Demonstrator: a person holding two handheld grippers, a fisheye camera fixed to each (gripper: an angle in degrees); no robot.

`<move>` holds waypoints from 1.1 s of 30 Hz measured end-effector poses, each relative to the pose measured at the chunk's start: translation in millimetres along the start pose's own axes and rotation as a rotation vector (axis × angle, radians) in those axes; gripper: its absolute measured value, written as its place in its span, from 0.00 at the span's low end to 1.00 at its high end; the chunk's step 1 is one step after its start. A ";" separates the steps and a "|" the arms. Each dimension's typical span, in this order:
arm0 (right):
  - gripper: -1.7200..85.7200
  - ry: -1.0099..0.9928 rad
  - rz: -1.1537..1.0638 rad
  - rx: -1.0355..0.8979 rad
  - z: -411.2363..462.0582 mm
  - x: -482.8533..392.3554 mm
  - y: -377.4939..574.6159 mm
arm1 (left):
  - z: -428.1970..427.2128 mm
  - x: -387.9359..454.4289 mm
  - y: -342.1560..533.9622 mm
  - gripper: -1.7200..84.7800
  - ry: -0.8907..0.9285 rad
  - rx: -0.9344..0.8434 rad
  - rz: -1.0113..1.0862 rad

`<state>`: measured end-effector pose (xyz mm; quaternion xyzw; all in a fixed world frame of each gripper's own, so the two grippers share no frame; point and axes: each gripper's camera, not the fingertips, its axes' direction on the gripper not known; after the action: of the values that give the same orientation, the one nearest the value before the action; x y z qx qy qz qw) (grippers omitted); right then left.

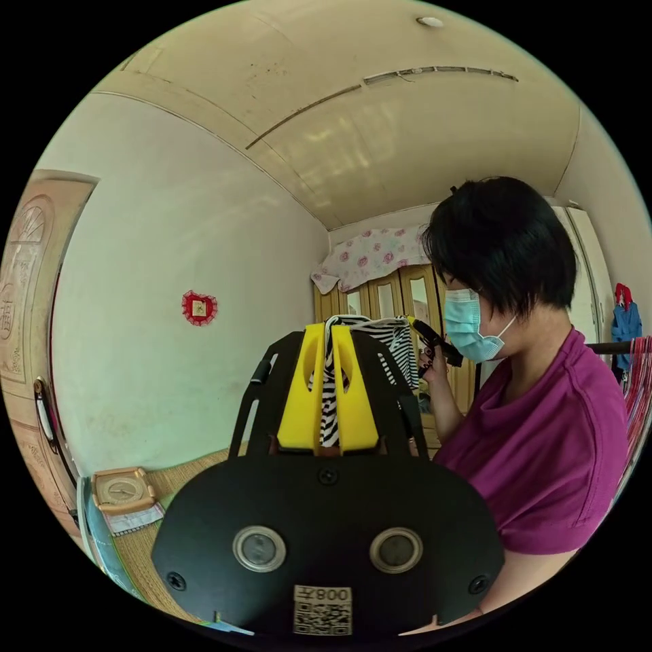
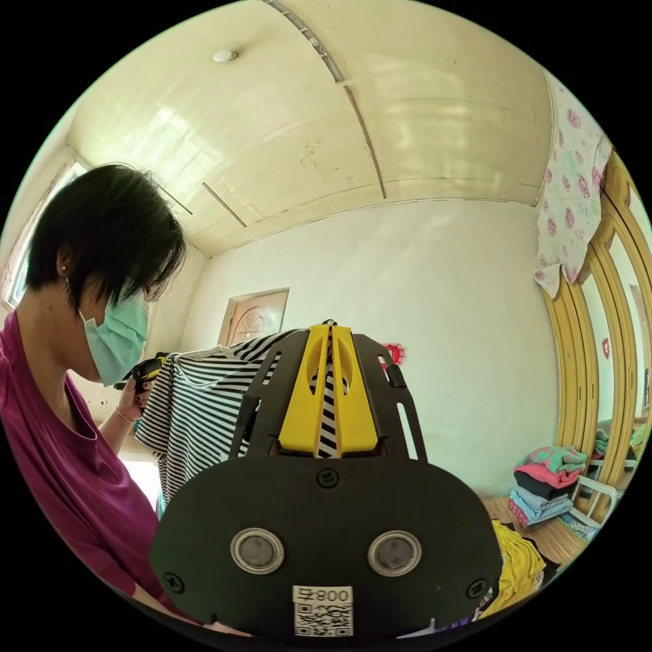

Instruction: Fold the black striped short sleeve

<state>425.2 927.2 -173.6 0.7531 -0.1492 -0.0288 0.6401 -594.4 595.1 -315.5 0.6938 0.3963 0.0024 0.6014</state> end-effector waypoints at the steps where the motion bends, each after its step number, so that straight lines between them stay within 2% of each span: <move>1: 0.02 0.003 -0.013 0.004 -0.2 -2.8 -0.1 | -2.2 -1.0 -1.4 0.04 -0.009 0.009 0.009; 8: 0.02 0.026 -0.036 0.004 30.2 1.5 10.2 | 7.7 -33.2 -7.0 0.03 -0.058 0.018 0.039; 18: 0.02 0.070 -0.013 -0.111 163.5 61.4 41.0 | 97.5 -186.7 -1.1 0.03 -0.043 -0.062 -0.089; 23: 0.02 0.102 0.036 -0.252 294.6 128.9 83.7 | 168.7 -296.1 20.9 0.03 -0.046 -0.144 -0.200; 27: 0.02 0.096 0.109 -0.408 414.0 192.4 135.2 | 244.4 -418.5 63.1 0.04 -0.078 -0.260 -0.346; 33: 0.03 0.052 0.257 -0.754 640.2 302.8 281.4 | 362.7 -605.8 172.3 0.05 -0.190 -0.489 -0.620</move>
<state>511.1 197.9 30.3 0.4411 -0.2050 0.0177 0.8735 -741.6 -35.2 15.0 0.3750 0.5172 -0.1490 0.7548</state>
